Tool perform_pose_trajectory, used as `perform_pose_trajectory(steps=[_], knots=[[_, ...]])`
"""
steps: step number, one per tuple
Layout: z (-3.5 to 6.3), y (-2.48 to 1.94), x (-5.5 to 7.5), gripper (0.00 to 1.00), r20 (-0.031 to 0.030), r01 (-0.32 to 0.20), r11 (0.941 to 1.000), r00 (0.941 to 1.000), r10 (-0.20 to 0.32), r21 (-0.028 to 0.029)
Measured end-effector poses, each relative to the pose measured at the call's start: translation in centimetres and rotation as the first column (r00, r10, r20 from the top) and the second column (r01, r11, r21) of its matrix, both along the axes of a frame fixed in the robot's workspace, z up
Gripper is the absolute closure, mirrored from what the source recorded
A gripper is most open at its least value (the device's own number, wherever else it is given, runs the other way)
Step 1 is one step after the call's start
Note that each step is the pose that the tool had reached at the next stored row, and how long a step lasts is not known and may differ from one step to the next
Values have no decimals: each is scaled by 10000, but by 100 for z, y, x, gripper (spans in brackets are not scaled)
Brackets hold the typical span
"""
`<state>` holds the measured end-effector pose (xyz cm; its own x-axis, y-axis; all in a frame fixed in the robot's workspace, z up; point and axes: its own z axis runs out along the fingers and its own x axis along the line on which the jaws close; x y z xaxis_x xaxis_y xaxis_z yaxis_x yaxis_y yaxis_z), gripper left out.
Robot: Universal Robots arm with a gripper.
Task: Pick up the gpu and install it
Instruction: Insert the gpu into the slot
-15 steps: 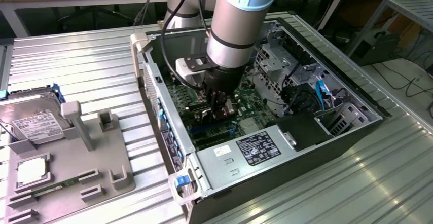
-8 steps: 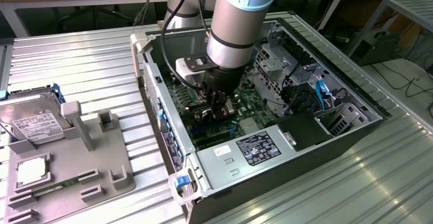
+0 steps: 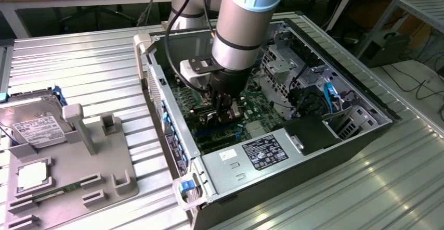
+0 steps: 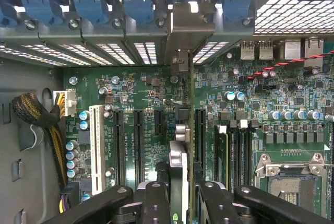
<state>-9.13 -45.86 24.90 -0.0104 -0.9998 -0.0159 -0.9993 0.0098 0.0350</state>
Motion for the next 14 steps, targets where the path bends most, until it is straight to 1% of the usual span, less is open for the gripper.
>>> perform_pose_trajectory(steps=[9, 11, 14], knots=[[23, 0, 0, 73, 0, 0, 10000, 10000, 0, 1], [32, 0, 0, 73, -5, 0, 10000, 10000, 0, -7], [44, 0, 0, 73, -19, 0, 10000, 10000, 0, -3]])
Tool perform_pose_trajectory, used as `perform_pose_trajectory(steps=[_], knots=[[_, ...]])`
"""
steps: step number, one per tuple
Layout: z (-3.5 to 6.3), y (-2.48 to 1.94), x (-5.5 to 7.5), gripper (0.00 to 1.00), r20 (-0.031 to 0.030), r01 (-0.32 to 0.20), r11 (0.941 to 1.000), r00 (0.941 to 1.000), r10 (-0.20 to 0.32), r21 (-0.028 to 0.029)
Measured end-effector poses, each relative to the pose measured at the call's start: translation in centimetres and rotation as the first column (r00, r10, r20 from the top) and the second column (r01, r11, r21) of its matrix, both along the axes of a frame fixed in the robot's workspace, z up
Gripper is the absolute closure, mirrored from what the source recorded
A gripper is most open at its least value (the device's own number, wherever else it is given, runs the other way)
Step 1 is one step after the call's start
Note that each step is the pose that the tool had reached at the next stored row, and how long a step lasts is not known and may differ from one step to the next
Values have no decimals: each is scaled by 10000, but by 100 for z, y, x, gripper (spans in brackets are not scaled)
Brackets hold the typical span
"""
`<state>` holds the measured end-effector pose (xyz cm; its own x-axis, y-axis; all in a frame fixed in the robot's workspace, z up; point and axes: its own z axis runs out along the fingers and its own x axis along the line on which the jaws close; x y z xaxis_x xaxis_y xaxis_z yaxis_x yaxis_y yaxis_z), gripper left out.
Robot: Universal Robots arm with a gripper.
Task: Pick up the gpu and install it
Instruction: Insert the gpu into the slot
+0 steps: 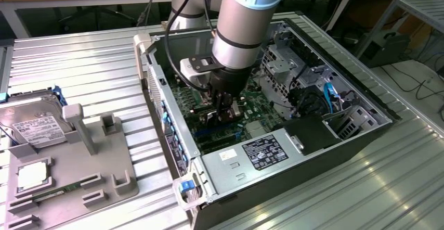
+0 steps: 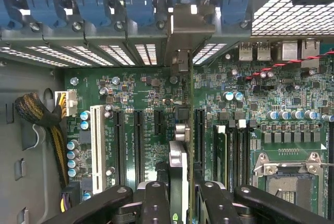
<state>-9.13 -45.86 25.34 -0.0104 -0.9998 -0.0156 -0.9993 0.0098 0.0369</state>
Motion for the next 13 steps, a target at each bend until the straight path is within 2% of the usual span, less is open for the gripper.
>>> perform_pose_trajectory(steps=[3, 6, 13], knots=[[0, 0, 0, 73, -1, 0, 10000, 10000, 0, 0], [-1, -22, 0, 73, 0, 0, 10000, 10000, 0, 0], [-1, -20, 0, 73, -1, -1, 10000, 10000, 1, -1]])
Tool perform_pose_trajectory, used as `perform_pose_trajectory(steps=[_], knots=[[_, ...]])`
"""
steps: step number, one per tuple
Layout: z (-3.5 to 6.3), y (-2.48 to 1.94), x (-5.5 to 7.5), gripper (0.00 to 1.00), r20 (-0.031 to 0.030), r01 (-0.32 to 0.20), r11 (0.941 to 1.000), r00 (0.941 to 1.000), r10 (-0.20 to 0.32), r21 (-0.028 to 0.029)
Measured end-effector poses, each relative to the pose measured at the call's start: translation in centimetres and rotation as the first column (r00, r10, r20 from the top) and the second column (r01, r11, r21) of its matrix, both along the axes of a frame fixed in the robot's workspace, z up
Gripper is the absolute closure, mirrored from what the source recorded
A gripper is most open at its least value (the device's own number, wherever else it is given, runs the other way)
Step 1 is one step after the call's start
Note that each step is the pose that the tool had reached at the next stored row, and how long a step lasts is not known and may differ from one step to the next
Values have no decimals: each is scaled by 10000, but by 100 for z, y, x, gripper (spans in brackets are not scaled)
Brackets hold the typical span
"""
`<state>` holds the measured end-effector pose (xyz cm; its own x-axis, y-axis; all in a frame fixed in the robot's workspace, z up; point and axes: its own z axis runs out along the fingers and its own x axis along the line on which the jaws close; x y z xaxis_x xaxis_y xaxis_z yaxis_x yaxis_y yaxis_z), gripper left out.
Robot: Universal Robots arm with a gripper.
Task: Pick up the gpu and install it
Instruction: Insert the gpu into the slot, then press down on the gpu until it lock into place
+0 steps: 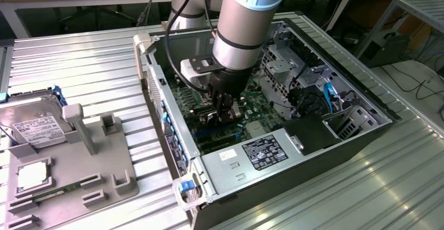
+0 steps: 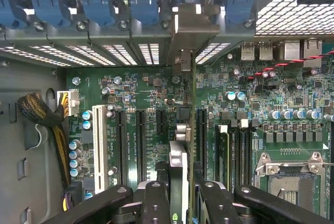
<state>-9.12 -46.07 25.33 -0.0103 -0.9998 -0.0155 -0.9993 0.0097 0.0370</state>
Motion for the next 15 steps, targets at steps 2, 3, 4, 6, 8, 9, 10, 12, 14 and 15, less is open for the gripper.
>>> perform_pose_trajectory(steps=[2, 3, 4, 6, 8, 9, 10, 12, 14, 15], knots=[[-1, 5, 0, 73, 0, 0, 10000, 10000, 0, 1], [-1, 5, 0, 73, 0, 0, 10000, 10000, 0, 0], [-1, 5, -1, 73, 0, 1, 10000, 10000, -1, -1], [-1, 5, 0, 73, 0, 1, 10000, 10000, -1, 0], [-5, 6, 0, 73, -1, 1, 10000, 10000, -1, -1], [-14, 6, 0, 73, -2, 1, 10000, 10000, -1, -2], [-22, 5, -1, 73, -5, 1, 10000, 10000, -1, -7], [-40, 4, -1, 73, -5, 1, 10000, 10000, -1, -6], [-57, 4, -1, 73, -4, 2, 10000, 10000, -2, -5], [-65, 5, -1, 73, -2, 1, 10000, 10000, -1, -1]])
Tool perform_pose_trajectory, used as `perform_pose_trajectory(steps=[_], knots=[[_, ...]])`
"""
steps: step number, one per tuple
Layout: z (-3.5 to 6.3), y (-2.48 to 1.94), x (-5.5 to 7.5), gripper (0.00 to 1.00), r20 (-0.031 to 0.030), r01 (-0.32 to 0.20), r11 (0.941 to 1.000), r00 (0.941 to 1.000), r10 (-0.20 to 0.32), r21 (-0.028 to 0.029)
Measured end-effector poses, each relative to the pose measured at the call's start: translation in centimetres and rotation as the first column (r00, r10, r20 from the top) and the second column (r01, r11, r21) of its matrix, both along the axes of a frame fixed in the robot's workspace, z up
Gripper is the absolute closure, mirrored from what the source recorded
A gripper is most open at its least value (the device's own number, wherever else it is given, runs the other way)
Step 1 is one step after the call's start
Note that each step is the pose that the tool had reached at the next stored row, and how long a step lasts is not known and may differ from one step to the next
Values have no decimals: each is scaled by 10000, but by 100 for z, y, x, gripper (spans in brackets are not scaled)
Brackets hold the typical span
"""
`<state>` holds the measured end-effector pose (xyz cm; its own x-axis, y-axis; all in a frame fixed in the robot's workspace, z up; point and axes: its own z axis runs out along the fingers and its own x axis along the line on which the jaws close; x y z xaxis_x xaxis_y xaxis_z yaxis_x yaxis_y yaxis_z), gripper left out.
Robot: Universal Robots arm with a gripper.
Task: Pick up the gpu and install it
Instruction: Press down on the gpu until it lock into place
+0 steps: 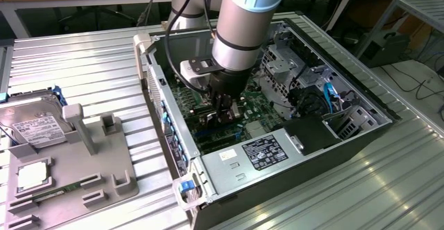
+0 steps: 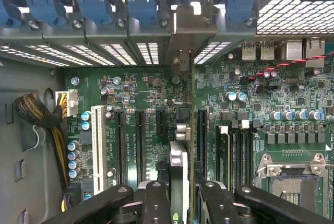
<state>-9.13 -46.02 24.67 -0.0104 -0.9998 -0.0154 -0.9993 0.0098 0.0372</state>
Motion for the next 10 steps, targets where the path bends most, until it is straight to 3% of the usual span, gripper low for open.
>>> perform_pose_trajectory(steps=[4, 6, 10], knots=[[-7, 0, 0, 73, -6, 0, 10000, 10000, 0, -1], [35, 4, 2, 73, -2, 0, 10000, 10000, 0, 27], [57, 1, 1, 73, -22, -1, 10000, 10000, 1, 3]])
